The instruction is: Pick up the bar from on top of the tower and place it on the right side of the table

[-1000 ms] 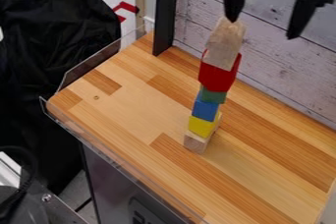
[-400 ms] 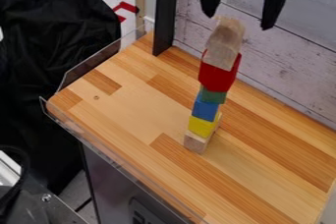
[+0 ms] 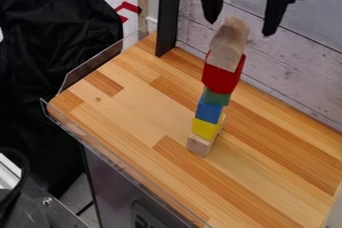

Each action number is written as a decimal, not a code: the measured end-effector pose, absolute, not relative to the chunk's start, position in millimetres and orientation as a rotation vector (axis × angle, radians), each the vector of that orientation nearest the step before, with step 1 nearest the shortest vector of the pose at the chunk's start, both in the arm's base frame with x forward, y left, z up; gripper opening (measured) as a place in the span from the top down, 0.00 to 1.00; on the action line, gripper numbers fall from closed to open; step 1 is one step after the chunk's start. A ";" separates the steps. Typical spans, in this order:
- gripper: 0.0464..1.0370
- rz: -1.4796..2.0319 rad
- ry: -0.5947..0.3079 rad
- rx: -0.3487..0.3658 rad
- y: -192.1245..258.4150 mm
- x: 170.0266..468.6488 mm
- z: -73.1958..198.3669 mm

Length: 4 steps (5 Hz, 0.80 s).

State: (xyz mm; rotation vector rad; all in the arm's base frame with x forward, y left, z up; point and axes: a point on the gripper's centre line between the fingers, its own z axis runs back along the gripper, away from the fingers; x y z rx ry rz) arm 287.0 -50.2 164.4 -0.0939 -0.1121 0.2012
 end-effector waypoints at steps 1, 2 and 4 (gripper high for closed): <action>0.04 0.212 -0.069 -0.088 -46.5 289.8 151.5; 0.04 0.223 -0.031 -0.094 -44.1 291.4 143.2; 0.34 0.250 -0.007 -0.117 -41.4 294.6 134.2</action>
